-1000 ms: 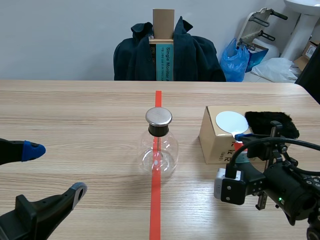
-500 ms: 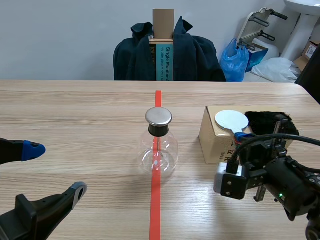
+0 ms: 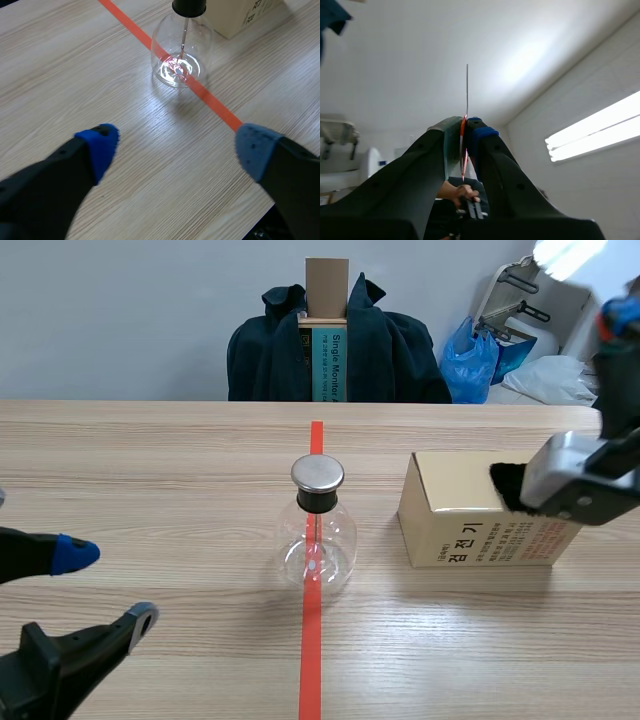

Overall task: Do the electroscope experiment.
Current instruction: 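Bring the plate to the electroscope and point at the metal foil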

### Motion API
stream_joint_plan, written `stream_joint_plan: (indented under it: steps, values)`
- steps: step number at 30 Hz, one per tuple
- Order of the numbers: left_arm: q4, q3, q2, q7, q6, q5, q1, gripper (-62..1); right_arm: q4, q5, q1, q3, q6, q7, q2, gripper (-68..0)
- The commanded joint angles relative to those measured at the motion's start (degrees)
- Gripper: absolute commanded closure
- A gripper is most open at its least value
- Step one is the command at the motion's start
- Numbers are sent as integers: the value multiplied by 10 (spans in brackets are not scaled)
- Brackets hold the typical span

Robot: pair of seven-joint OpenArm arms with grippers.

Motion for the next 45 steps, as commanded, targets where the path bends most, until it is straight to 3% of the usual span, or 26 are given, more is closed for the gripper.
stream_joint_plan:
  steps: [1, 5, 11, 14, 19, 30, 37, 43, 45]
  values:
    - [-6, 1, -3, 11, -13, -5, -23, -290, 28, 8, 1, 29, -33, -7, 11, -8]
    - [-64, 1, -3, 30, -33, -5, -87, -26, 87, 12, -2, 105, -33, -14, 12, -8]
    - [-216, 9, -3, 2, -107, -2, -225, -27, 169, 74, 0, 189, -33, -19, 12, -8]
    - [-304, 25, -2, -52, -145, 19, -291, -27, 205, 108, 0, 223, -33, -19, 12, -8]
    - [-434, 75, 0, -148, -176, 66, -383, -27, 248, 159, 0, 269, -33, -19, 12, -8]
    - [-631, 227, 53, -319, -176, 159, -517, -28, 263, 218, 0, 292, -33, -3, 12, -9]
    - [-668, 276, 85, -363, -176, 173, -539, -30, 263, 250, 0, 292, -31, 34, 12, -9]
    - [-668, 294, 102, -374, -162, 173, -539, -30, 263, 301, 0, 292, 30, 88, 12, -8]
    - [-668, 296, 106, -377, -163, 173, -539, -30, 263, 327, 0, 290, 70, 108, 12, -8]
